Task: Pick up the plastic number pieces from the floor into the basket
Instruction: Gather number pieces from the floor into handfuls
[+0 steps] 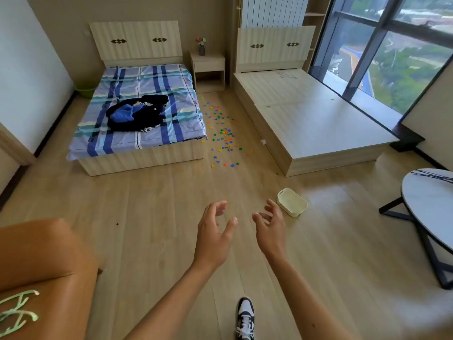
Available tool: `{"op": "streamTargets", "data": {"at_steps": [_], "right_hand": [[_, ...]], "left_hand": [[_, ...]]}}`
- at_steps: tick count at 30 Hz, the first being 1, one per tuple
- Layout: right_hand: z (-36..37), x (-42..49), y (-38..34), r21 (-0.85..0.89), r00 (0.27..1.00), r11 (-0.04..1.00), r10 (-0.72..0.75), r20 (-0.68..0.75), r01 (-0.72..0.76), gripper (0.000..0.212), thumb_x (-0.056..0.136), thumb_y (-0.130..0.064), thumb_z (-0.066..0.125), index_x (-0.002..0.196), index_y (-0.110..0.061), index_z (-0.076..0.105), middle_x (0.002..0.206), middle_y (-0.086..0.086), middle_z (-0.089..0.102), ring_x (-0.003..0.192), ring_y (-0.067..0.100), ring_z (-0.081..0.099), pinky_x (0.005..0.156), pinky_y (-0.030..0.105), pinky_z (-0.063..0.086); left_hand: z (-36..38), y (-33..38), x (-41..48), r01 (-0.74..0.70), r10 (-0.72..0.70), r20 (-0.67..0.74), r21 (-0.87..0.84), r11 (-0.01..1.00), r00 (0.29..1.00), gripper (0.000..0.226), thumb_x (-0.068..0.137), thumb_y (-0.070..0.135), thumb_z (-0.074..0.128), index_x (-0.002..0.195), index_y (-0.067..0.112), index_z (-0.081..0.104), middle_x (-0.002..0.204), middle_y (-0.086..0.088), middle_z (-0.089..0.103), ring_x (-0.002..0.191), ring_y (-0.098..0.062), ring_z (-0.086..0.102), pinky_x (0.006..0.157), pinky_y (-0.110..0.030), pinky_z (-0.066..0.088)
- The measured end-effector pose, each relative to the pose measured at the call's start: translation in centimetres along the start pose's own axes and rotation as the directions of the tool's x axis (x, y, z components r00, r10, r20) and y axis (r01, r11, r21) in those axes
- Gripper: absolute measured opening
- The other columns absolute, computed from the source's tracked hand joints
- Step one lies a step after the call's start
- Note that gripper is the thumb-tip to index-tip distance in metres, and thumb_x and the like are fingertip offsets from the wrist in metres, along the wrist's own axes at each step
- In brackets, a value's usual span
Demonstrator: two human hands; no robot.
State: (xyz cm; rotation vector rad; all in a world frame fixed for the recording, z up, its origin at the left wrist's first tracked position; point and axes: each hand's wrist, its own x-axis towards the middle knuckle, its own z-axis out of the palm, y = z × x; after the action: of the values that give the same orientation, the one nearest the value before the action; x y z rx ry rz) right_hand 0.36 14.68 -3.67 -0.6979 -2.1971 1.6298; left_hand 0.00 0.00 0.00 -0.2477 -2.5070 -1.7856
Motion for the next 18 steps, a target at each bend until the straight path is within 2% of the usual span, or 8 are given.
{"op": "streamTargets", "data": {"at_steps": [4, 13, 18], "right_hand": [[1.0, 5.5, 0.3, 0.011, 0.999, 1.0, 0.029, 0.034, -0.029, 0.059, 0.091, -0.021, 0.065, 0.145, -0.02, 0.042, 0.133, -0.002, 0.053, 0.11, 0.01, 0.06, 0.096, 0.042, 0.053], [3.5, 21.3, -1.8, 0.012, 0.995, 0.999, -0.034, 0.093, 0.033, 0.056, 0.091, -0.02, 0.066, 0.142, -0.022, 0.045, 0.132, -0.004, 0.053, 0.107, 0.008, 0.061, 0.094, 0.037, 0.054], [5.5, 28.3, -1.9, -0.004, 0.995, 1.0, -0.027, 0.1, 0.028, 0.053, 0.09, -0.022, 0.066, 0.139, -0.024, 0.047, 0.13, -0.005, 0.054, 0.107, 0.007, 0.061, 0.091, 0.034, 0.054]], "left_hand": [[2.6, -0.4, 4.7, 0.043, -0.043, 0.0, 0.024, 0.999, 0.999, 0.033, 0.088, 0.026, 0.064, 0.119, 0.03, 0.054, 0.12, 0.017, 0.057, 0.113, 0.003, 0.052, 0.088, -0.021, 0.045], [7.5, 0.3, 19.2, 0.037, -0.038, -0.093, -0.012, 0.999, 0.995, 0.032, 0.089, 0.023, 0.064, 0.118, 0.028, 0.055, 0.121, 0.017, 0.057, 0.113, 0.003, 0.052, 0.091, -0.025, 0.046], [9.3, -0.8, 26.7, 0.064, -0.066, -0.091, -0.026, 0.998, 0.994, 0.031, 0.089, 0.023, 0.064, 0.119, 0.027, 0.056, 0.12, 0.014, 0.058, 0.113, 0.002, 0.053, 0.093, -0.028, 0.048]]}}
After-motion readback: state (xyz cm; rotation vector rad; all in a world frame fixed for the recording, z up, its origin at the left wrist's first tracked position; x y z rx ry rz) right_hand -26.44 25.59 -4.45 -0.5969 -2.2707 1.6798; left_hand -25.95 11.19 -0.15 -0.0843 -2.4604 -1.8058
